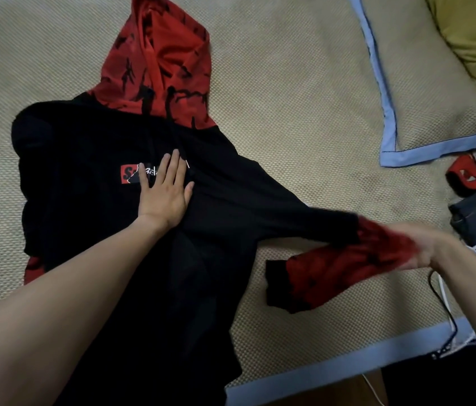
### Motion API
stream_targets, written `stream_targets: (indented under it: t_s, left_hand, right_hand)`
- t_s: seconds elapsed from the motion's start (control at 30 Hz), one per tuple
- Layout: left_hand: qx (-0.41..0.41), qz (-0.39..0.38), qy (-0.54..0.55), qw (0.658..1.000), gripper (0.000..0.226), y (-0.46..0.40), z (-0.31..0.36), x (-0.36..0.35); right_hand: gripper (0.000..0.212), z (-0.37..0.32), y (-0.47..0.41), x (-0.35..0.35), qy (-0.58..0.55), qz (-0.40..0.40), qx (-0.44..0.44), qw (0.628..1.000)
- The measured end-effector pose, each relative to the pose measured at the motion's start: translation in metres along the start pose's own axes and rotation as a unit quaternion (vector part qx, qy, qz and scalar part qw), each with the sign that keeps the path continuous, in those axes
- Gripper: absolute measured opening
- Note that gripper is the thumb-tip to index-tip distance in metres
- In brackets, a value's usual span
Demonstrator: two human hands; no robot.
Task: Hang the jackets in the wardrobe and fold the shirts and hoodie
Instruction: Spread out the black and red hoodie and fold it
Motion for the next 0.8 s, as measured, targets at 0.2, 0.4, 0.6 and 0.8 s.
stream_targets:
  t_s: [0.2, 0.4, 0.6, 0.8]
  left_hand:
    - [0.001, -0.007, 0.011, 1.0, 0.065, -0.002, 0.001, 0.001]
    - [0.001, -0.01, 0.02, 1.0, 0.066, -0.002, 0.0, 0.0]
    - [-0.004, 0.002, 0.025, 1.0, 0.066, -0.002, -0.003, -0.003]
    - [0.006, 0.018, 0.007, 1.0, 0.063, 0.003, 0.007, 0.014]
  right_hand:
    - [0.098, 0.031, 0.01, 0.024, 0.017, 0.027, -0.096, 0.995]
    - [0.051, 0.043, 0.014, 0.03, 0.364, 0.069, -0.252, 0.894]
    - [0.039, 0.024, -0.023, 0.016, 0.501, 0.229, 0.008, 0.835]
    - [0.005, 0.043, -0.043, -0.002, 0.21, 0.241, 0.105, 0.942]
Point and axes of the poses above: each hand's wrist, its own y-axis away from the middle knuckle, its own x-axis out of the back of the hand, z = x × y, the point moved 4 cm from there along -y, towards the middle knuckle, and after that the axes turned 10 degrees about x, right-handed, at the moved point
